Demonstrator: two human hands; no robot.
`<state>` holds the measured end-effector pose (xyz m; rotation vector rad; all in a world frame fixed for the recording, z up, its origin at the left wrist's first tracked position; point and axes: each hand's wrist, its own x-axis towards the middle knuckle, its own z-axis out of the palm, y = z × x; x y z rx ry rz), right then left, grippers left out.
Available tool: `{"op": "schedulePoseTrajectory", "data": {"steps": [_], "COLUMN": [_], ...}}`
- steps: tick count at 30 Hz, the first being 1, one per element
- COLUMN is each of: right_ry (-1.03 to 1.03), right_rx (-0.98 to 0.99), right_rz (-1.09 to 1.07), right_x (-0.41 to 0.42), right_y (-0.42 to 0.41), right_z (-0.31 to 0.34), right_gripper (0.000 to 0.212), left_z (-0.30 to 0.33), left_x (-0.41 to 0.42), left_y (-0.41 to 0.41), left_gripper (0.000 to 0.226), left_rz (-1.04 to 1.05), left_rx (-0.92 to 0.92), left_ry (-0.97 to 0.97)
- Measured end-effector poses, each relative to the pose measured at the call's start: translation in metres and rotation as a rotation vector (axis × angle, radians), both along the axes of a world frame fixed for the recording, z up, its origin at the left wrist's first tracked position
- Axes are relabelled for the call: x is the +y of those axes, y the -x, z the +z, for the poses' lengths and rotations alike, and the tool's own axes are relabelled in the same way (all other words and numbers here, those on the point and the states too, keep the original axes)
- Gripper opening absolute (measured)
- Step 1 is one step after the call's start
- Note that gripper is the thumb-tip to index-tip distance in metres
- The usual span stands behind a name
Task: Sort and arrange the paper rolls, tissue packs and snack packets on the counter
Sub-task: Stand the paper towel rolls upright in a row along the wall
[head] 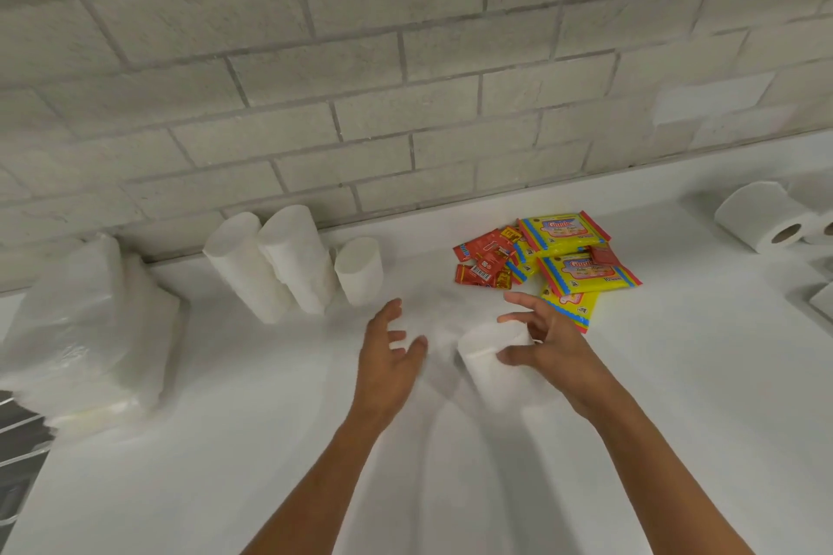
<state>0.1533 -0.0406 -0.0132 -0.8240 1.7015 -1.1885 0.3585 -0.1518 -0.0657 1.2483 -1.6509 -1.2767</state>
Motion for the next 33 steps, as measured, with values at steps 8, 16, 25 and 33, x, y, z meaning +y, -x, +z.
{"op": "schedulePoseTrajectory", "data": {"steps": [8, 16, 25, 33], "right_ry": [0.19, 0.238, 0.177, 0.126], "right_rx": [-0.055, -0.071, -0.022, -0.062], "right_rz": [0.003, 0.1, 0.084, 0.031], "right_x": [0.006, 0.008, 0.005, 0.013], "right_y": [-0.019, -0.03, -0.002, 0.057], "right_z": [0.008, 0.011, 0.011, -0.001], "right_gripper": [0.082, 0.078, 0.058, 0.046], "left_z": [0.011, 0.027, 0.047, 0.063], "left_x": [0.048, 0.053, -0.011, -0.095], "left_y": [0.007, 0.003, 0.004, 0.018], "left_gripper": [0.077, 0.058, 0.059, 0.073], "left_rz": [-0.343, -0.23, 0.173, 0.491], "left_rx": [0.013, -0.051, -0.027, -0.16], "left_ry": [-0.076, -0.021, 0.127, 0.213]}}
